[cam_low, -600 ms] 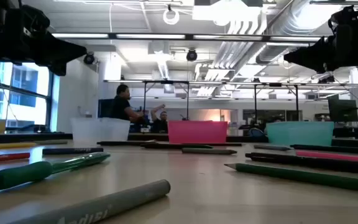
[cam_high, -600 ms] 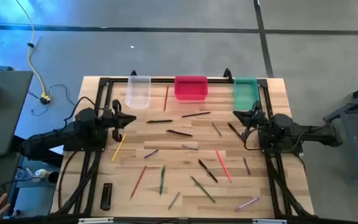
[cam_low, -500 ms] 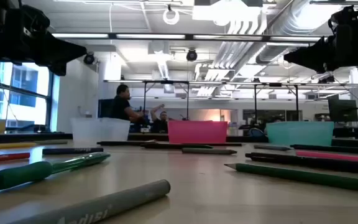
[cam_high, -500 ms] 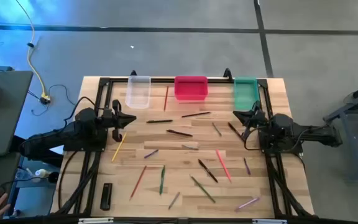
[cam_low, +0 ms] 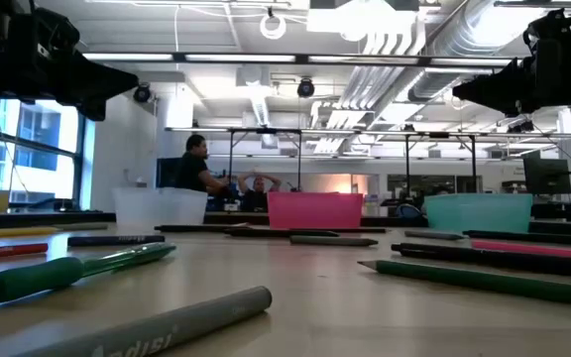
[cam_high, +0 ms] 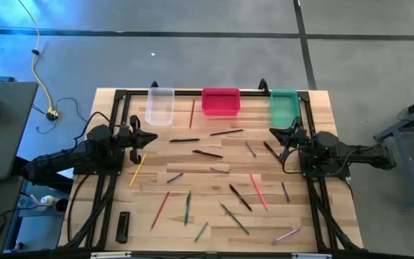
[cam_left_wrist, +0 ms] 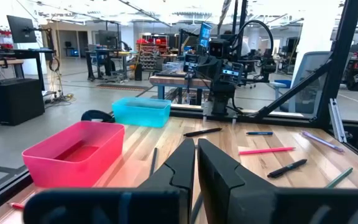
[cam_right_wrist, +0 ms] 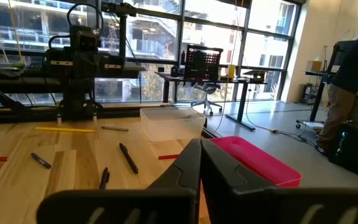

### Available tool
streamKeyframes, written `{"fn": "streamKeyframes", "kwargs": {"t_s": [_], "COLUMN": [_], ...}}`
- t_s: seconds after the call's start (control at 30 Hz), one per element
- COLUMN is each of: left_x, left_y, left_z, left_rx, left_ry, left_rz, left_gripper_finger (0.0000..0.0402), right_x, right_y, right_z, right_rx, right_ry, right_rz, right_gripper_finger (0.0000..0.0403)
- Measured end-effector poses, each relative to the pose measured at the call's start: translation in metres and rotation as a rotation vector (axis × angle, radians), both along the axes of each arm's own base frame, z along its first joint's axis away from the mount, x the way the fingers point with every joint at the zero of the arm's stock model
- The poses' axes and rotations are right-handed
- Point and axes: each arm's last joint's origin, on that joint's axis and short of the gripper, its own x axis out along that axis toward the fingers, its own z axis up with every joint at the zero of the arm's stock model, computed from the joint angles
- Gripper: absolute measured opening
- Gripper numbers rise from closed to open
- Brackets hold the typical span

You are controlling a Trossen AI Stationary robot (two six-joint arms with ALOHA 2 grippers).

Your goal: Sort crayons/erasers/pens/pencils in bins

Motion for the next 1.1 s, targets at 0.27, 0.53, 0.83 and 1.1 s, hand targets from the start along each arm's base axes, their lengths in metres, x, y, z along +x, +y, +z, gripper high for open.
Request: {"fn": "streamKeyframes", "kwargs": {"t_s": [0.27,0.53,0.83,1.1], "left_x": [0.0,0.0,0.0,-0.0002], "left_y": [0.0,0.0,0.0,-0.0001], "left_z": [-0.0001,0.0,0.0,0.0031], "left_rx": [0.0,0.0,0.0,0.015], "left_ry": [0.0,0.0,0.0,-0.03], "left_rz": [0.0,0.0,0.0,0.0], "left_gripper_finger": [0.001,0.001,0.001,0.001], "right_x": [0.0,0.0,0.0,0.0], "right_y": [0.0,0.0,0.0,0.0], "right_z": [0.0,0.0,0.0,0.0], "right_rx": [0.0,0.0,0.0,0.0], "right_ry": [0.0,0.0,0.0,0.0], "right_rz": [-0.001,0.0,-0.001,0.0], "right_gripper_finger": [0.0,0.0,0.0,0.0]}}
